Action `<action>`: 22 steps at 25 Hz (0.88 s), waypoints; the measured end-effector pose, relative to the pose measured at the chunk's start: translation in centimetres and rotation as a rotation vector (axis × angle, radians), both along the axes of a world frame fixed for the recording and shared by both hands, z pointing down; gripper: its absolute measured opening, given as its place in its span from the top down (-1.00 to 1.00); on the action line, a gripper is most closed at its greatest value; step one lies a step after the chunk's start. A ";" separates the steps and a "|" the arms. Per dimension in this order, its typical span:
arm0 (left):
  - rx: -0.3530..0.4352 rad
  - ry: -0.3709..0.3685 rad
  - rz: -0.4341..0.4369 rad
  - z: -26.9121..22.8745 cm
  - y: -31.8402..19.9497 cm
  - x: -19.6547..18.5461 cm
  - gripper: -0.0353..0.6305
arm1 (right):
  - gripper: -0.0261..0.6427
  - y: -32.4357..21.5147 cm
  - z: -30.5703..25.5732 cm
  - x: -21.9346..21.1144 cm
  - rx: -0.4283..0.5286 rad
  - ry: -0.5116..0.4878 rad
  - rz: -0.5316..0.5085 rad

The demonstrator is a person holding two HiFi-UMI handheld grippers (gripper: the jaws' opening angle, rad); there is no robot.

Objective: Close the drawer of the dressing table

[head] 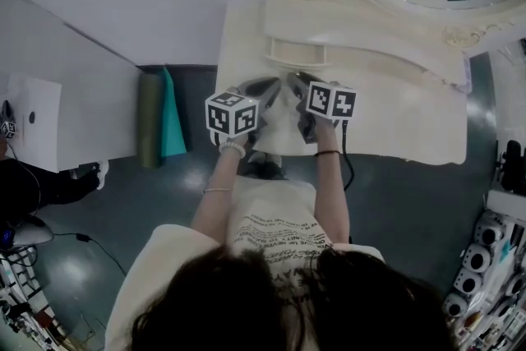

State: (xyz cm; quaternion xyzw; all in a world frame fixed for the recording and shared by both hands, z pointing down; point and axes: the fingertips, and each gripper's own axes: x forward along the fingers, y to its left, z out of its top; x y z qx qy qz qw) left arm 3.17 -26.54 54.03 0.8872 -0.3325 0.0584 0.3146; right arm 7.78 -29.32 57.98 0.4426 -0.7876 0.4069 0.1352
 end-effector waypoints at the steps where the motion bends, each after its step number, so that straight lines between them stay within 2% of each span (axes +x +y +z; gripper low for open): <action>1: -0.001 0.000 -0.001 0.0 0.0 -0.1 0.92 | 0.56 -0.1 0.0 0.0 -0.002 0.007 0.003; 6: -0.001 -0.001 -0.007 0.0 -0.1 -0.6 0.92 | 0.62 -0.3 0.4 0.5 -0.010 0.073 0.027; 22: -0.006 0.010 0.011 0.0 -0.2 -0.4 0.92 | 0.62 -0.3 0.3 0.4 -0.015 0.081 0.024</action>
